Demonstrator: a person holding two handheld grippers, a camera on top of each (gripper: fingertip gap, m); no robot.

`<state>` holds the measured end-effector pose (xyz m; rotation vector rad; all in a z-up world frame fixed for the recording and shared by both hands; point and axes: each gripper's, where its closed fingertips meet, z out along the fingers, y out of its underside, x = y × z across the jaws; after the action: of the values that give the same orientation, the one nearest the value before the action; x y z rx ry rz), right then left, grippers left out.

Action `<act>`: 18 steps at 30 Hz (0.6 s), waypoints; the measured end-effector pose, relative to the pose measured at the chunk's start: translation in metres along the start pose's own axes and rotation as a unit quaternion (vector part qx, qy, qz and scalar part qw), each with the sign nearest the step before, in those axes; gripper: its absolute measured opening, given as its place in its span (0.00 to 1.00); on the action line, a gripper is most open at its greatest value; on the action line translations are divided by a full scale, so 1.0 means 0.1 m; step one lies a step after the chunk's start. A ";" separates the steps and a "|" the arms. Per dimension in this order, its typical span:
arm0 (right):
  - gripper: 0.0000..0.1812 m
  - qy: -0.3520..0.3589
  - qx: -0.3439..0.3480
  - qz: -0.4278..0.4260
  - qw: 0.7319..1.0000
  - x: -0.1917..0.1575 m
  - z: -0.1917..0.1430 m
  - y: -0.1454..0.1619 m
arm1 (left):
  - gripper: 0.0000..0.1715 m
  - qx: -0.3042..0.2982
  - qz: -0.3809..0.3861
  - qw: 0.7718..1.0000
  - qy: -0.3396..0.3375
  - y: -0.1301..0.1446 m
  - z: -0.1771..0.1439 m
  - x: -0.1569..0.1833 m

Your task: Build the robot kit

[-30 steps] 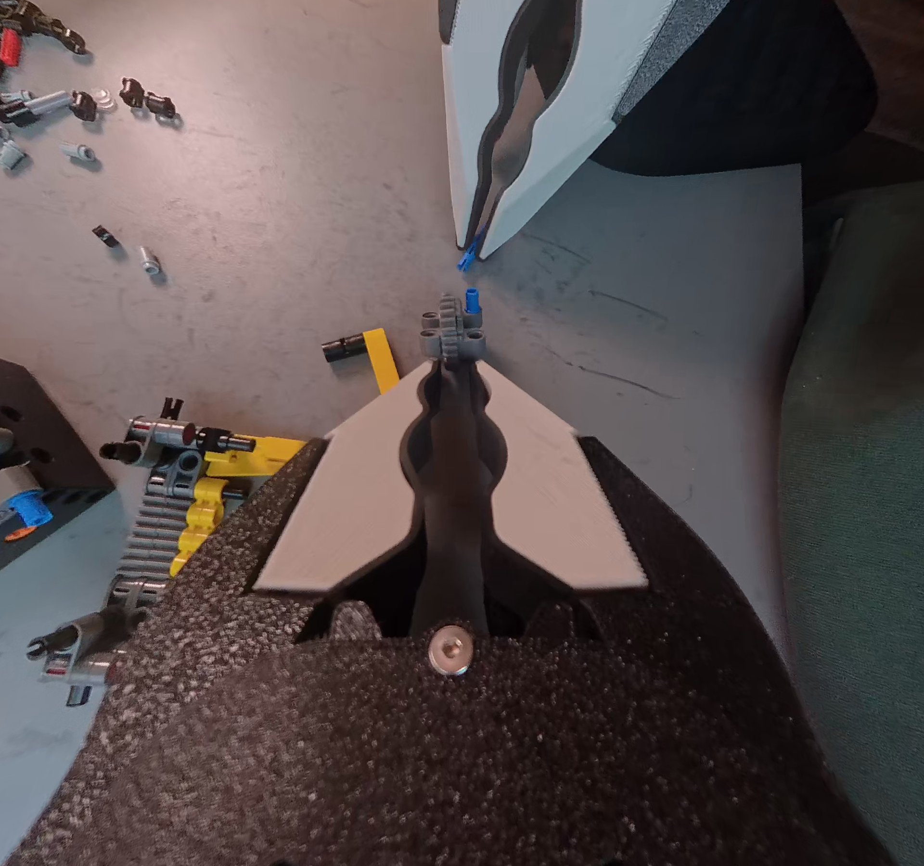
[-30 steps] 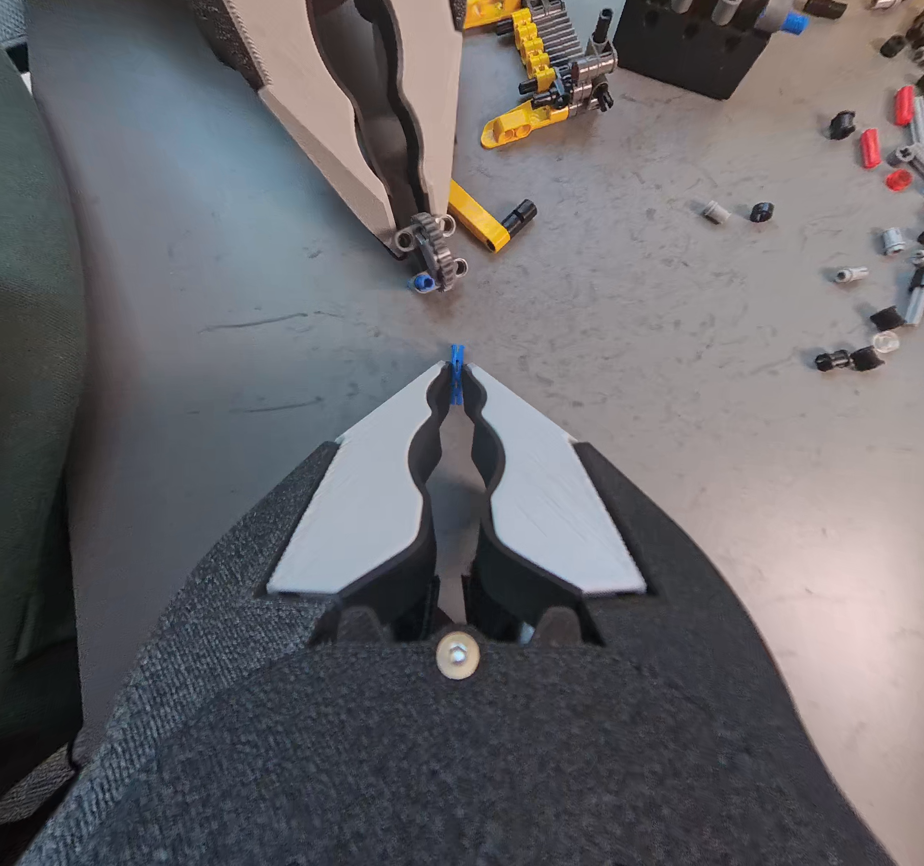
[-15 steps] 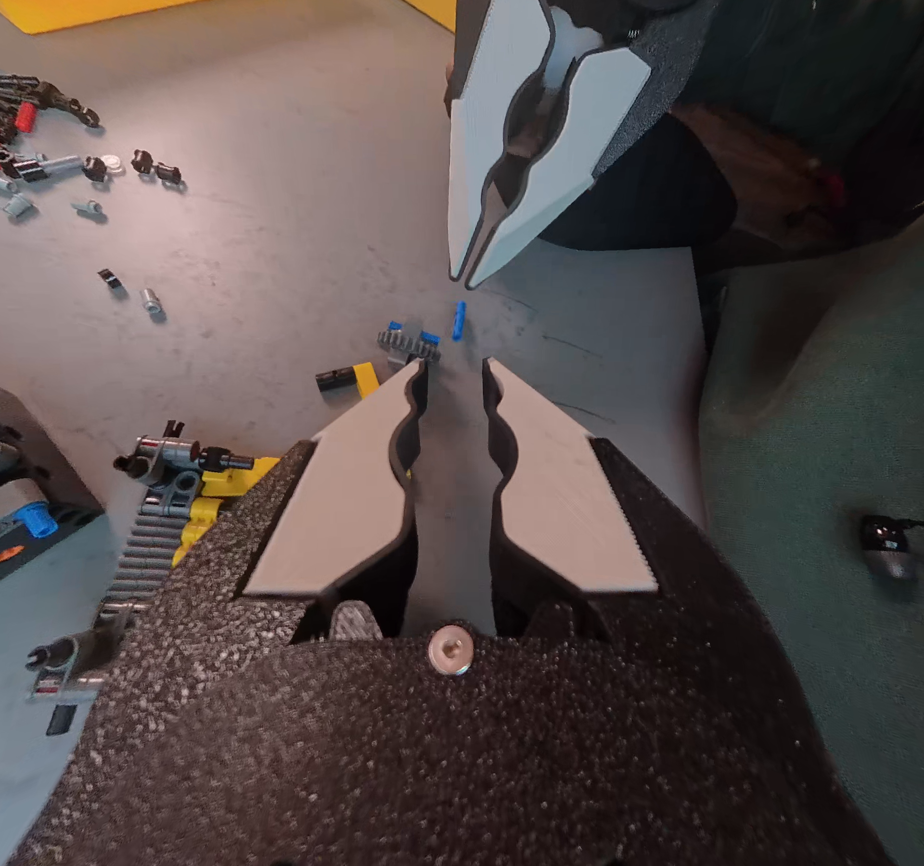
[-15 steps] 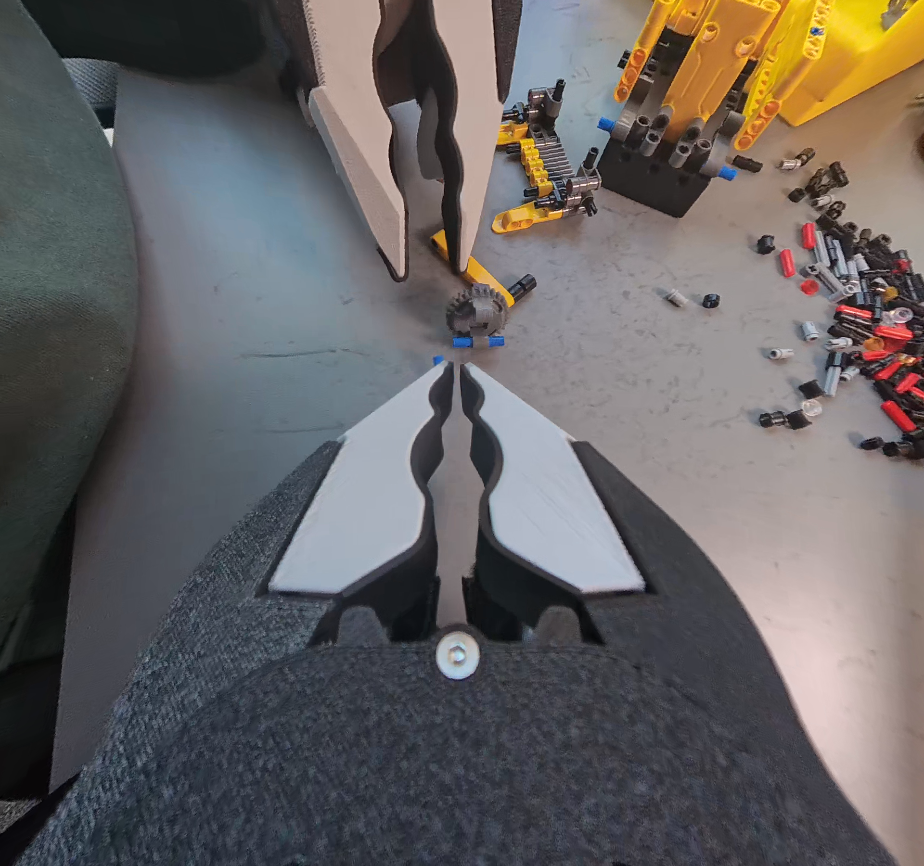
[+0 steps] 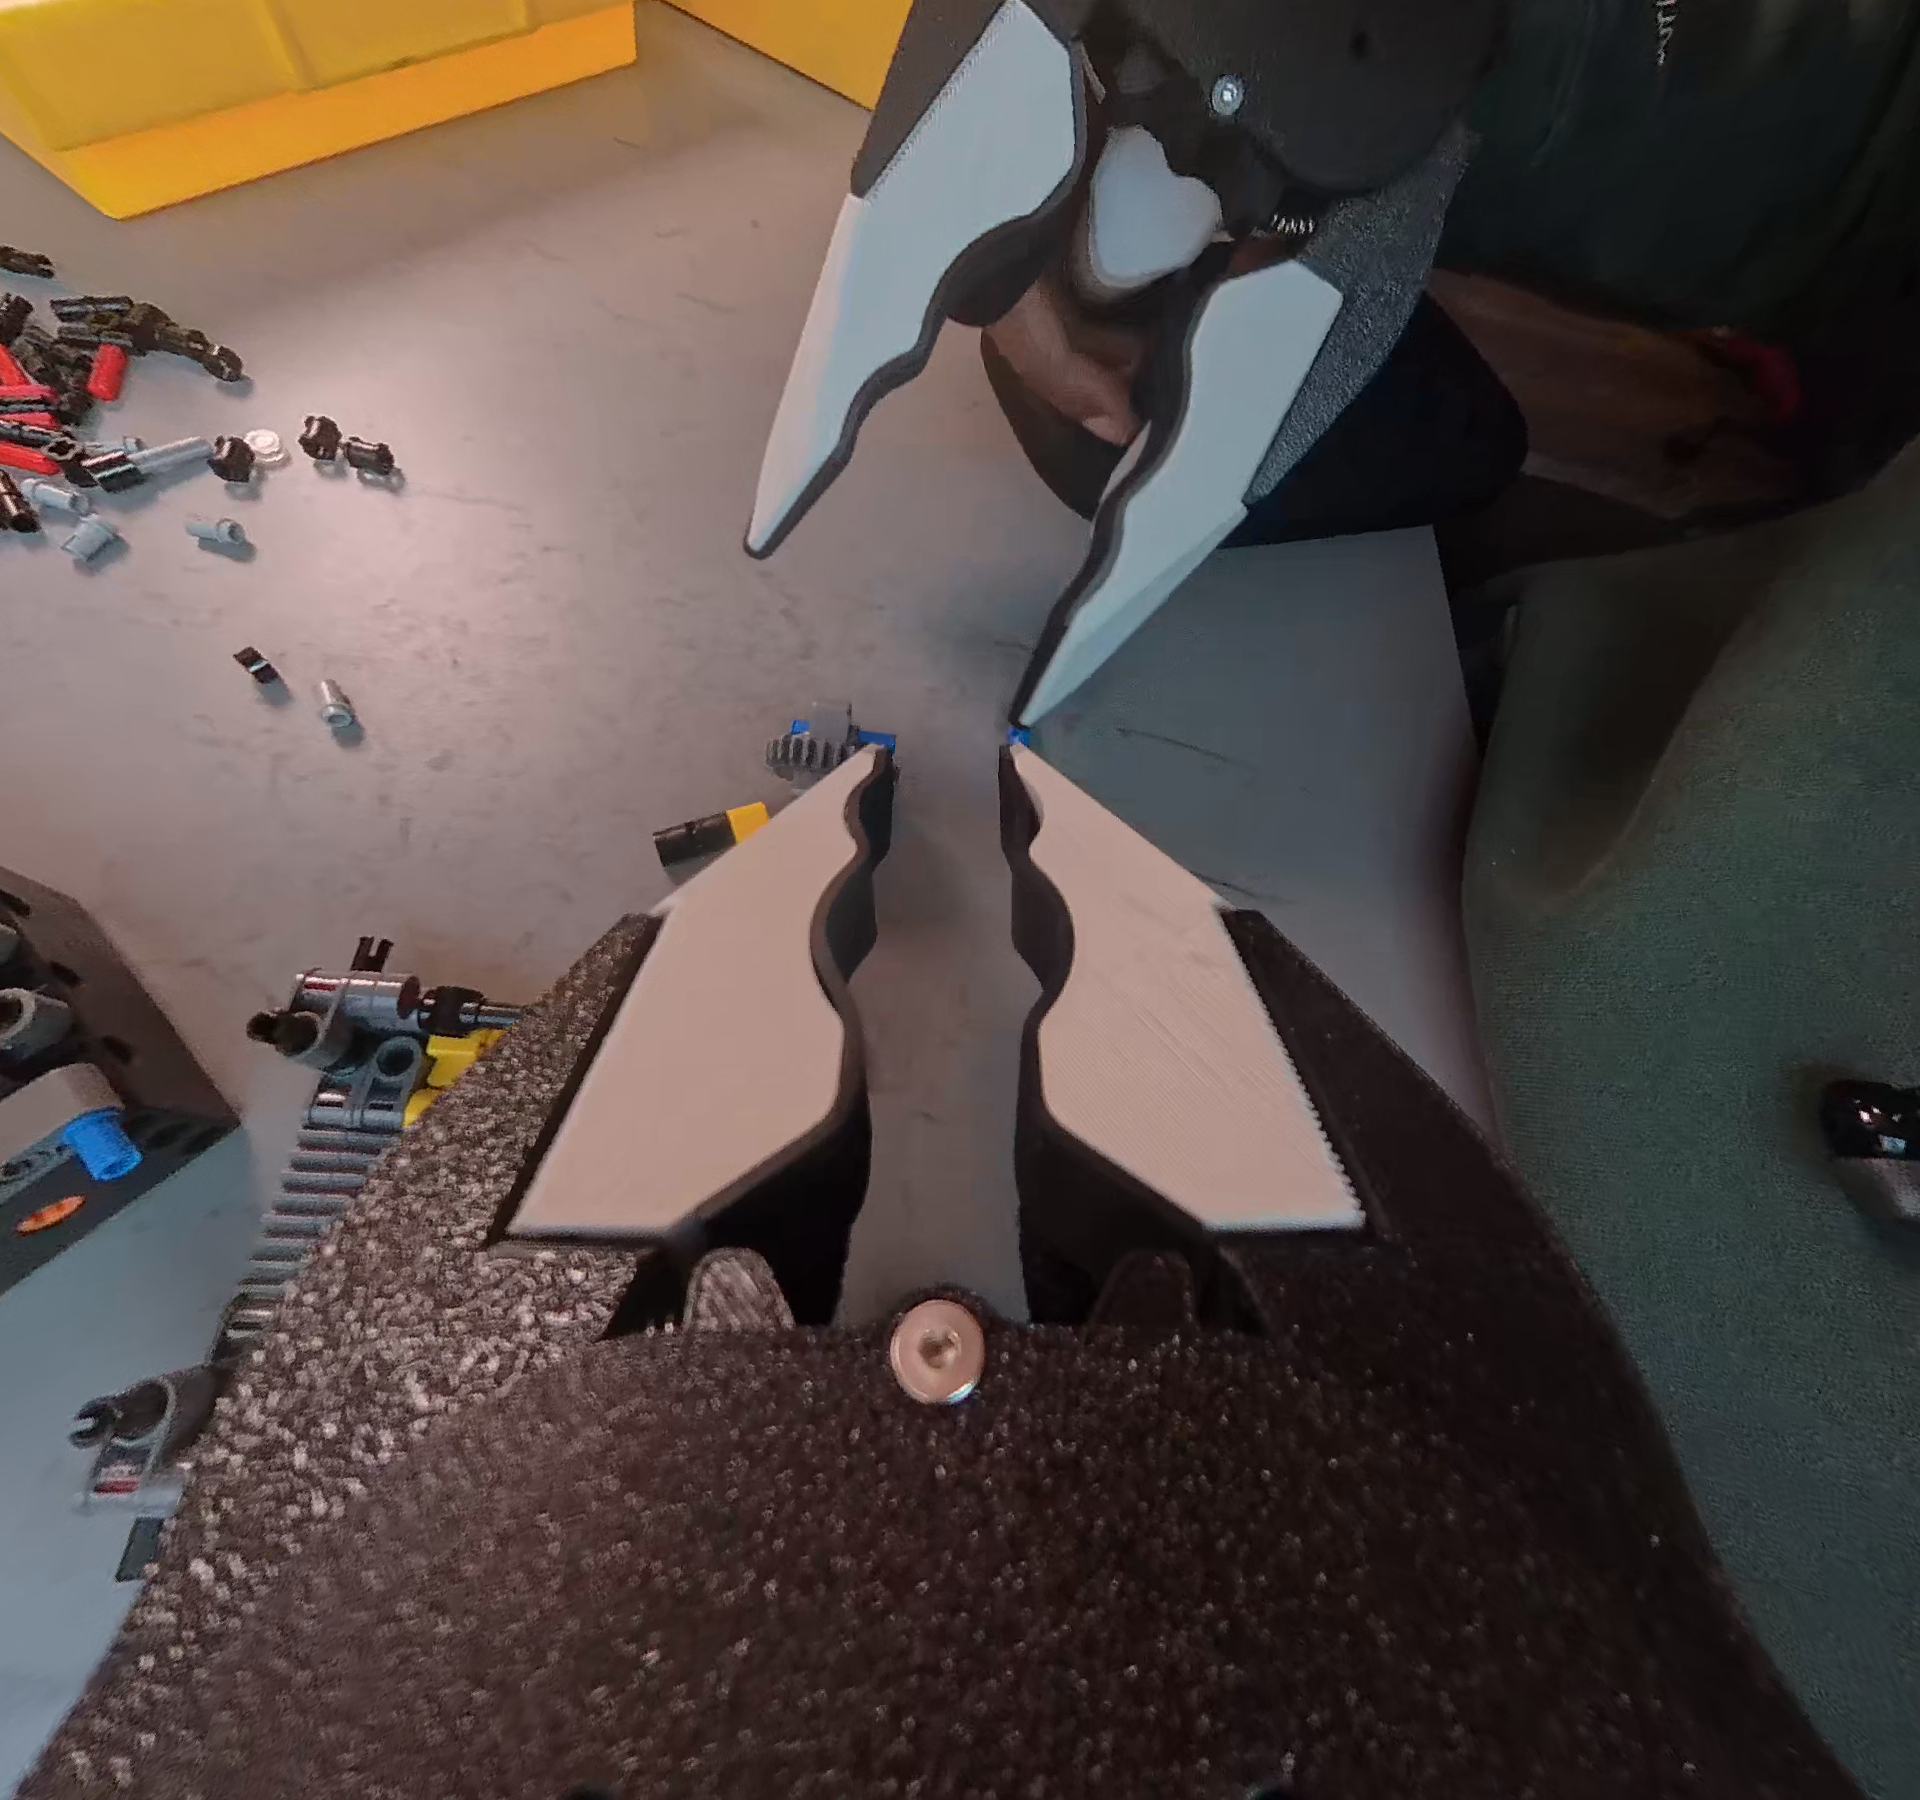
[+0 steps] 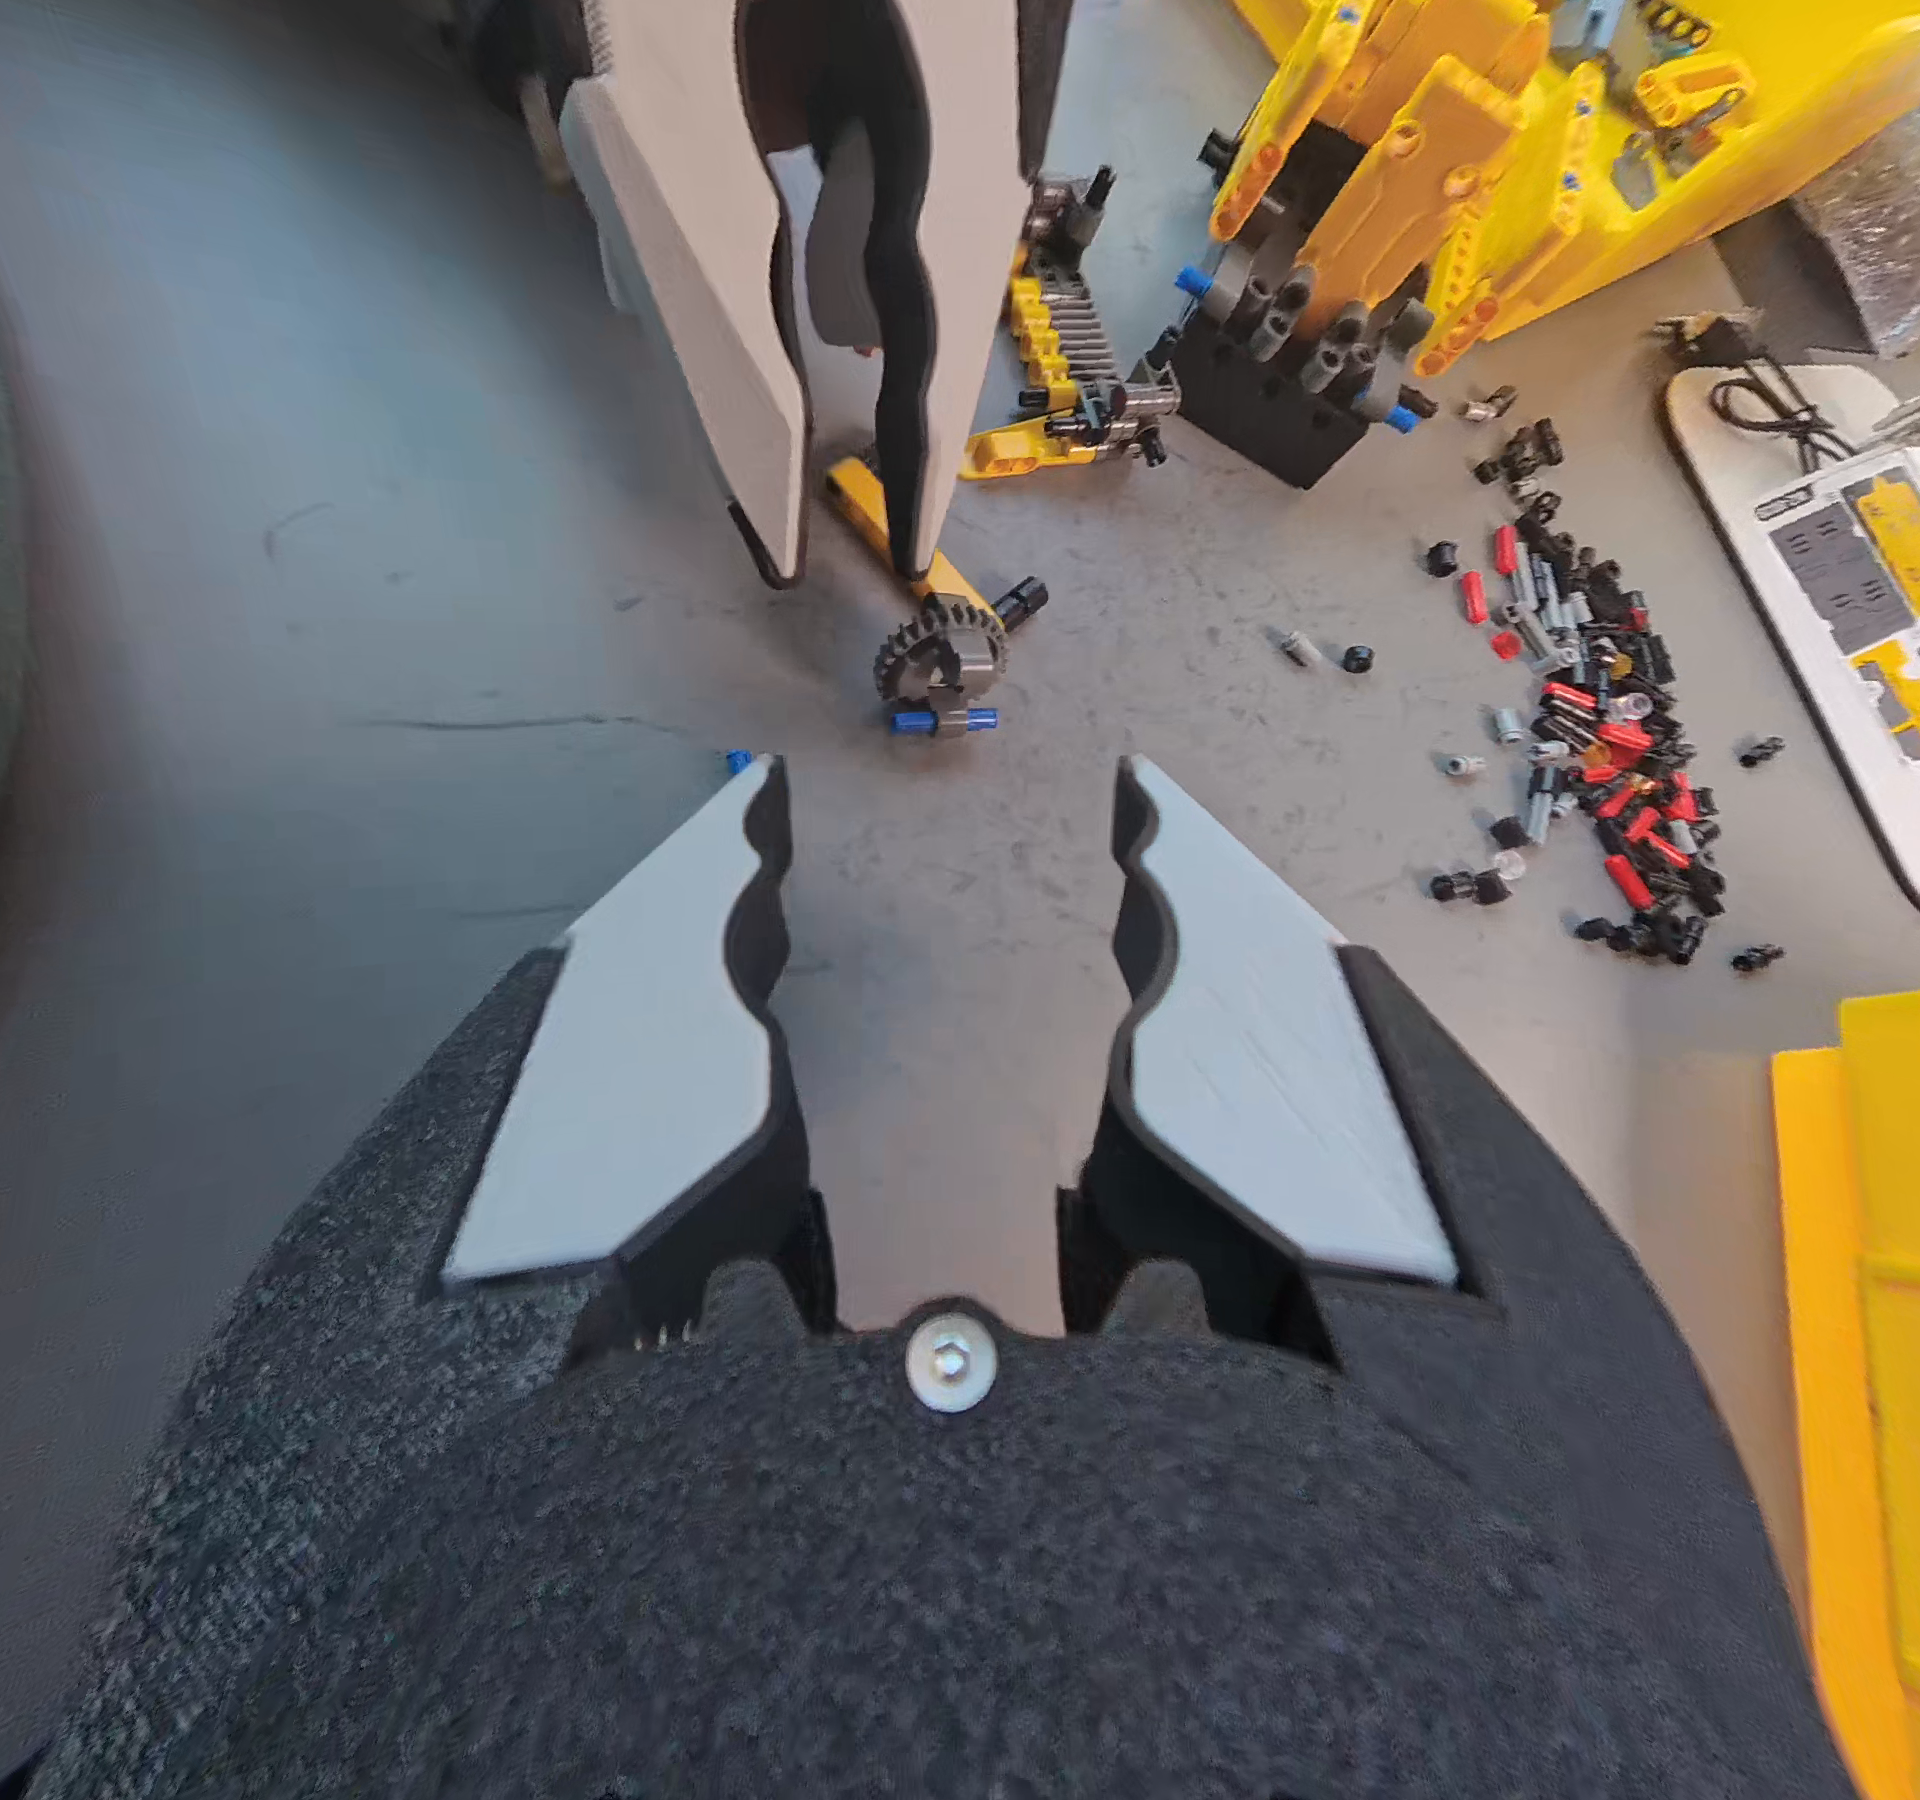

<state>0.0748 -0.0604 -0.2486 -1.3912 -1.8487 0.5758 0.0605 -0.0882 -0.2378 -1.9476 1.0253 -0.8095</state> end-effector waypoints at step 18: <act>0.69 0.047 0.066 0.054 0.995 0.26 -0.10 -0.25 | 0.12 0.026 -0.007 1.000 -0.005 -0.08 -0.02 -0.03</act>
<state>0.0632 -0.0446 -0.2169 -1.4106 -1.6391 0.6630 0.0602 -0.0833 -0.2300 -1.9151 0.9772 -0.8246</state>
